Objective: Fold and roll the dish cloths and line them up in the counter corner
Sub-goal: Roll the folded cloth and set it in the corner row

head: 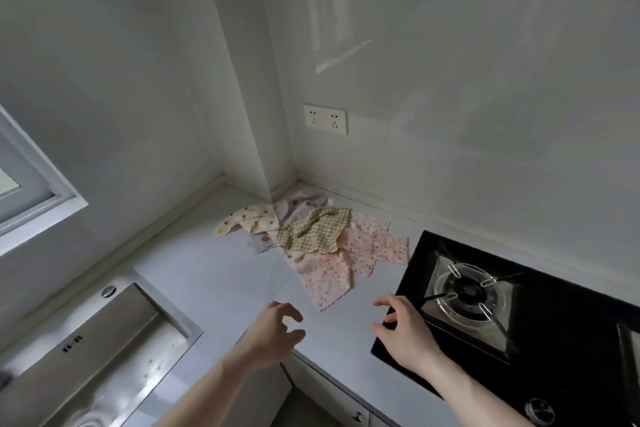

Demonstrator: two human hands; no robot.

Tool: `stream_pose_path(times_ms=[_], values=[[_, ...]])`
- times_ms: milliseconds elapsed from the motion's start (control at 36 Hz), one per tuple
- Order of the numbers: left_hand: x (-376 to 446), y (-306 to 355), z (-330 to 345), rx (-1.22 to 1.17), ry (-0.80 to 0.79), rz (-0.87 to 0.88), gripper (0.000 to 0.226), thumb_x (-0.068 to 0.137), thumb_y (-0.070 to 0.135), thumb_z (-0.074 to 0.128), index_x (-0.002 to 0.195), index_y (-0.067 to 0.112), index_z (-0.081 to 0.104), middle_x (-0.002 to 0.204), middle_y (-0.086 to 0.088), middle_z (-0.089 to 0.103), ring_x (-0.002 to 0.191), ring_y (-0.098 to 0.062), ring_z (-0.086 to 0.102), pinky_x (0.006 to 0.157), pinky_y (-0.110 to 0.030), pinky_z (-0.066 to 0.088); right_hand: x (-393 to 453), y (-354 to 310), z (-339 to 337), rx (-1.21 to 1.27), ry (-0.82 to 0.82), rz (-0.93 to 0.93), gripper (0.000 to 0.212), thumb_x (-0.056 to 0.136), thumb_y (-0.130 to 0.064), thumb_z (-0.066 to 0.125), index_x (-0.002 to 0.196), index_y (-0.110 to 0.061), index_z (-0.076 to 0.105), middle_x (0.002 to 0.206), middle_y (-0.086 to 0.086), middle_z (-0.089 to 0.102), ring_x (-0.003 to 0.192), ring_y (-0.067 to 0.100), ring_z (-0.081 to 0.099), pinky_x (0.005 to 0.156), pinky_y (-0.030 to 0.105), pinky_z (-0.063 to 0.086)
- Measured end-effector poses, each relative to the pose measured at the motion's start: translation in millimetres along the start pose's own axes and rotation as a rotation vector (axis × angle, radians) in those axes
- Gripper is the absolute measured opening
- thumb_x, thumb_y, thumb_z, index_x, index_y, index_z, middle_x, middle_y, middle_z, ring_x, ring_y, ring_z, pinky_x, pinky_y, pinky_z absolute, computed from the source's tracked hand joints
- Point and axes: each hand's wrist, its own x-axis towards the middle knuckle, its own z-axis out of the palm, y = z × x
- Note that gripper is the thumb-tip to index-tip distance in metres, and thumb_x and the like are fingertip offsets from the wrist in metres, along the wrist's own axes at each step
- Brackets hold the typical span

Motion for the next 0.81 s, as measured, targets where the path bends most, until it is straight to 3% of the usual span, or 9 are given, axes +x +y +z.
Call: stream_pose_path(times_ms=[111, 194, 417, 556, 611, 694, 806], values=[[40, -27, -18, 0.065, -0.093, 0.059, 0.016, 0.092, 0.037, 0.067, 0.103, 0.041, 0.056, 0.123, 0.009, 0.046, 0.104, -0.011, 0.059, 0.084, -0.020, 0.047, 21, -6, 33, -0.018, 0.069, 0.102, 0.029, 0.092, -0.022, 0.065, 0.114, -0.037, 0.054, 0.120, -0.015, 0.047, 0.102, 0.000, 0.055, 0.078, 0.018, 0.047], [69, -52, -28, 0.117, -0.160, 0.101, 0.016, 0.091, 0.036, 0.067, 0.101, 0.041, 0.055, 0.126, 0.009, 0.045, 0.104, -0.012, 0.059, 0.090, -0.026, 0.050, 37, -10, 60, -0.046, 0.104, 0.159, 0.030, 0.092, -0.020, 0.064, 0.114, -0.037, 0.054, 0.117, -0.013, 0.046, 0.095, 0.002, 0.055, 0.075, 0.021, 0.051], [137, -87, -26, 0.253, -0.165, 0.223, 0.031, 0.093, 0.031, 0.060, 0.124, 0.032, 0.058, 0.146, 0.008, 0.040, 0.130, -0.016, 0.048, 0.107, -0.026, 0.039, 72, -9, 101, -0.160, 0.093, 0.185, 0.033, 0.094, -0.023, 0.062, 0.119, -0.039, 0.047, 0.126, -0.018, 0.043, 0.114, 0.005, 0.053, 0.085, 0.016, 0.043], [181, -89, -2, 0.333, -0.162, 0.336, 0.052, 0.092, 0.033, 0.056, 0.143, 0.034, 0.044, 0.159, 0.009, 0.023, 0.143, -0.020, 0.030, 0.114, -0.035, 0.035, 107, 6, 114, -0.229, 0.109, 0.143, 0.035, 0.092, -0.028, 0.065, 0.114, -0.046, 0.044, 0.118, -0.027, 0.040, 0.113, -0.002, 0.048, 0.086, 0.014, 0.041], [201, -93, 11, 0.397, -0.158, 0.388, 0.064, 0.092, 0.039, 0.054, 0.152, 0.035, 0.033, 0.165, 0.008, 0.012, 0.149, -0.023, 0.020, 0.119, -0.039, 0.029, 124, 18, 120, -0.263, 0.119, 0.099, 0.038, 0.091, -0.030, 0.066, 0.121, -0.043, 0.046, 0.122, -0.028, 0.037, 0.117, -0.005, 0.044, 0.089, 0.012, 0.037], [227, -106, 37, 0.467, -0.100, 0.461, 0.073, 0.094, 0.049, 0.047, 0.159, 0.034, 0.017, 0.168, 0.008, 0.003, 0.155, -0.021, 0.004, 0.125, -0.038, 0.013, 149, 41, 133, -0.299, 0.132, 0.032, 0.046, 0.089, -0.036, 0.064, 0.132, -0.041, 0.046, 0.129, -0.031, 0.032, 0.126, -0.006, 0.036, 0.099, 0.014, 0.034], [243, -133, 74, 0.382, 0.124, 0.562, 0.067, 0.095, 0.058, 0.035, 0.158, 0.039, 0.023, 0.165, 0.015, 0.017, 0.155, -0.015, 0.005, 0.123, -0.032, -0.001, 172, 77, 165, -0.443, 0.231, -0.082, 0.048, 0.084, -0.053, 0.055, 0.132, -0.045, 0.052, 0.130, -0.034, 0.034, 0.125, -0.002, 0.036, 0.105, 0.023, 0.035]])
